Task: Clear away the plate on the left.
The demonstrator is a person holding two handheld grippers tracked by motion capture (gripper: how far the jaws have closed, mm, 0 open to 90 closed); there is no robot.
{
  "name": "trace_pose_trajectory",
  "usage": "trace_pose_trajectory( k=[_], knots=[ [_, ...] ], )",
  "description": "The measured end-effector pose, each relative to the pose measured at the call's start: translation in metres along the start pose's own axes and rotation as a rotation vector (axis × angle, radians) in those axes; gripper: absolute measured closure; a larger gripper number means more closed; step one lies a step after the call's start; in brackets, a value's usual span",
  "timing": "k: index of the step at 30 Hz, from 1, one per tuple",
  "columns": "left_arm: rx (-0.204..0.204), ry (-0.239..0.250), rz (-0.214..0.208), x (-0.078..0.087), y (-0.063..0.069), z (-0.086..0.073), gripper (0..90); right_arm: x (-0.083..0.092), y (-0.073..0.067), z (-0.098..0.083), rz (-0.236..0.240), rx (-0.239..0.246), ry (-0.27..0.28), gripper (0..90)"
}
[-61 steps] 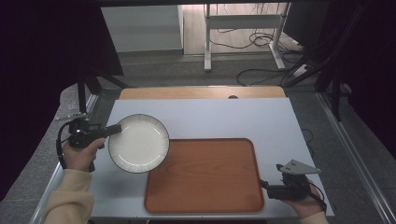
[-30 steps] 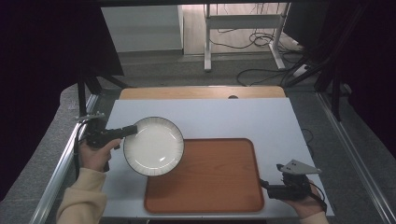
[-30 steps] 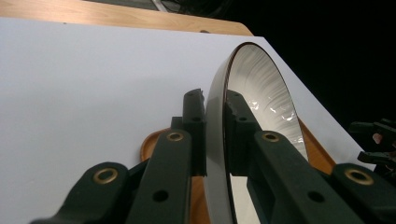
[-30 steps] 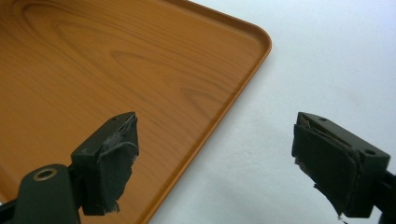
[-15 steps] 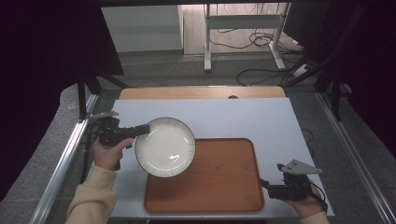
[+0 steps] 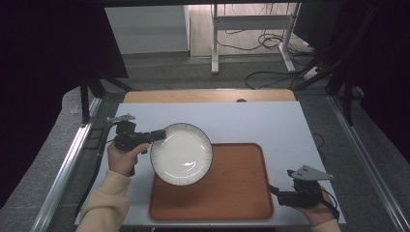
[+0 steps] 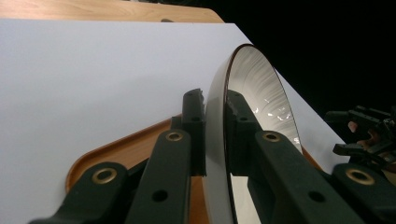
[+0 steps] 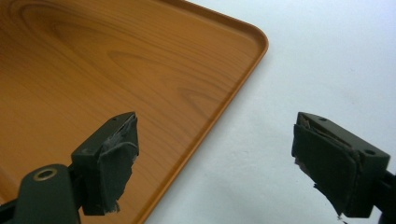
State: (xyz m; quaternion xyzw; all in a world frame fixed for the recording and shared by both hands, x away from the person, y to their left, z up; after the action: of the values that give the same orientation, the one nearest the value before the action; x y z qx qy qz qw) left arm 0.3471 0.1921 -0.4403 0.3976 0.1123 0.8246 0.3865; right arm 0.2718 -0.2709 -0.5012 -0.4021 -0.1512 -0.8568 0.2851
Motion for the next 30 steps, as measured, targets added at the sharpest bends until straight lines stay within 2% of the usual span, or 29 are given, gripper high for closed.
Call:
trace_pose_trajectory(
  k=[14,27,30],
  knots=[
    [-0.008,-0.025,-0.04,-0.023,0.012,0.0,81.1,-0.001,0.0,0.0,-0.001,0.0,-0.004,15.3],
    [-0.022,-0.06,-0.052,-0.048,0.022,-0.002,80.9,-0.001,0.0,0.0,-0.001,0.0,-0.004,15.3],
    [-0.024,-0.081,-0.056,-0.058,0.024,-0.003,80.8,-0.001,0.0,0.0,0.001,0.0,-0.006,15.3]
  ],
)
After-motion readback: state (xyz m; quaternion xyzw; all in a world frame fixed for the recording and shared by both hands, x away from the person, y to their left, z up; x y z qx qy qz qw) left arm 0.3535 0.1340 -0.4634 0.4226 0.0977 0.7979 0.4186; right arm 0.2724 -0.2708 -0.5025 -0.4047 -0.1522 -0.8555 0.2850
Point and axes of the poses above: each handheld gripper's, and its own axes: x roughly backward along the jaws, z roughly out of its top, y roughly to its right, the point moved 4 cm from there along -x, roughly forward along the jaws, and after that the axes turned 11 degrees about -y, right-handed, at the moved point
